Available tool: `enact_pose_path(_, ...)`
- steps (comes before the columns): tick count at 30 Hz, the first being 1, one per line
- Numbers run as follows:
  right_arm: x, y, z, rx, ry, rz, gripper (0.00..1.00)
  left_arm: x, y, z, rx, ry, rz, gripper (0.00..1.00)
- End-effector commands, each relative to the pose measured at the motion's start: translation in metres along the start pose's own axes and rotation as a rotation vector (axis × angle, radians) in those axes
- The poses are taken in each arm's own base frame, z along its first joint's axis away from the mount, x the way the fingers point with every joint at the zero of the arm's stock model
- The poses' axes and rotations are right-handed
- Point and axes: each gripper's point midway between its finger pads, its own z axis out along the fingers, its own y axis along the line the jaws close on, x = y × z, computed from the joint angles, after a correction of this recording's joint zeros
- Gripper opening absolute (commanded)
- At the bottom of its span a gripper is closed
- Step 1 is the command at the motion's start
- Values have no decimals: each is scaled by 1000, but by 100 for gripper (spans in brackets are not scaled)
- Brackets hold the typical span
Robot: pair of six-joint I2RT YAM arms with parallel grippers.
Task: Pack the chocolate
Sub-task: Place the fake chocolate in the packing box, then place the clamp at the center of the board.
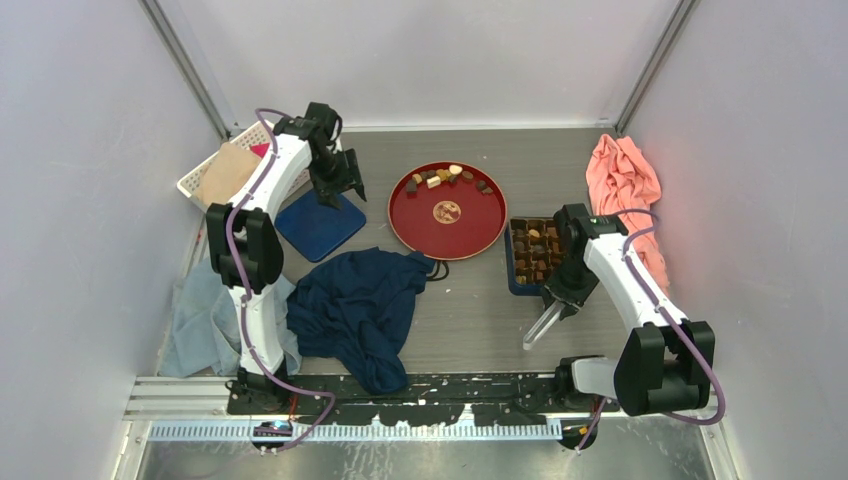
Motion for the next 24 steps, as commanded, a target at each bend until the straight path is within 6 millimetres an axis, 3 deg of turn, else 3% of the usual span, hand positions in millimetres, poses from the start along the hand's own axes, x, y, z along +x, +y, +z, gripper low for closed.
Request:
enact_pose_path(1,-1,-6,-4,9,-20,26,29,-13,-13,-19,41,-72,37,64)
enact_pose_path(5,-1,-5,-4,6,-23,22,36,-13,-12,-19,41,-71,36,64)
enact_pose_path(24,-8,1,-7,-5,-35,20,42,-13,-12,-18,41,-69,42,64)
